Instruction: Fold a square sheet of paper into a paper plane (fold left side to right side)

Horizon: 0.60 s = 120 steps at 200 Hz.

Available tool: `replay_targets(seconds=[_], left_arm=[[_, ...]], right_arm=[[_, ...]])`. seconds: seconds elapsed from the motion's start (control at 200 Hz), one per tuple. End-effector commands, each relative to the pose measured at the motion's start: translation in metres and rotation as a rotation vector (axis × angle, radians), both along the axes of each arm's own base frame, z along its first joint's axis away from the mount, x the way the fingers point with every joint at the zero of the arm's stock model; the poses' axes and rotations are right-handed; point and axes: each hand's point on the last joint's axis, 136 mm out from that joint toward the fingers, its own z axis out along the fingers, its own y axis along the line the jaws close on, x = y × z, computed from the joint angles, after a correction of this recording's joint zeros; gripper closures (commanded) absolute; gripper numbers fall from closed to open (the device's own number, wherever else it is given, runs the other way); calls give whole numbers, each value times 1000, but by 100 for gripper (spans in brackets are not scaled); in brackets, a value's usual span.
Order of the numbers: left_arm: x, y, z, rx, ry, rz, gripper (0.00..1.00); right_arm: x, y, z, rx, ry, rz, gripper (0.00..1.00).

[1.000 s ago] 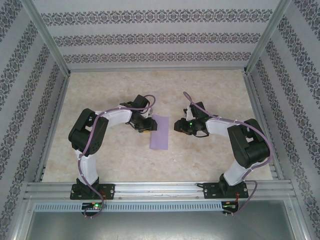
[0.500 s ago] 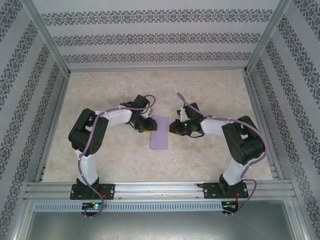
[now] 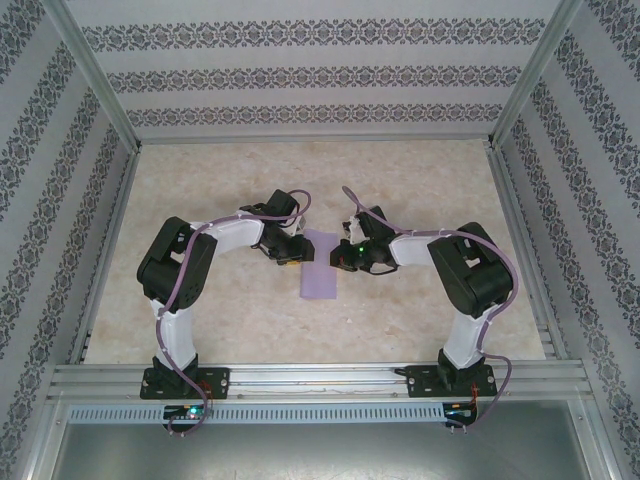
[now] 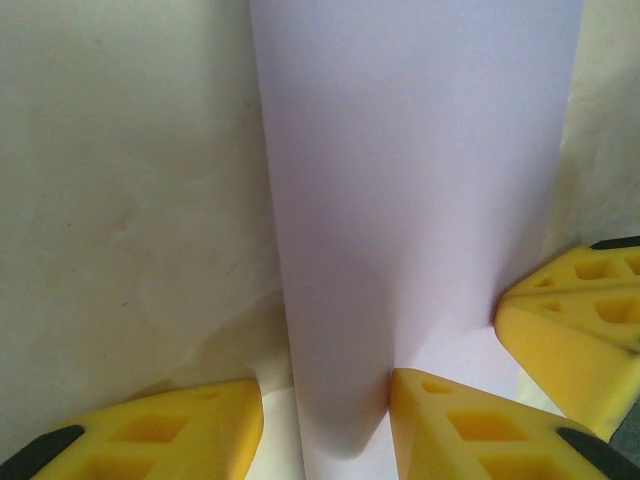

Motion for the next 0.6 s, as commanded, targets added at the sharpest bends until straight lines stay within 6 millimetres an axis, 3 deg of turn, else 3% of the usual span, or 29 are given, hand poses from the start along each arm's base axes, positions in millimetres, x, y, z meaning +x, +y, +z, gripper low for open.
replay_targets(seconds=[0.0,0.155,0.385,0.595], left_arm=[[-17,20,-73,156,41,1,57],[-5,15,-44,119,-25,11,53],[14,23,19,99,-173,33,46],[15,24,64,42,-277,31,44]], right_arm=[[-9,-5,-22,-72,55,2,100],[-20,-14,-39,-141,100,17,100],[-28,-24,-52,-213,130,21,100],[-30,-25,-58,-231,144,28,100]])
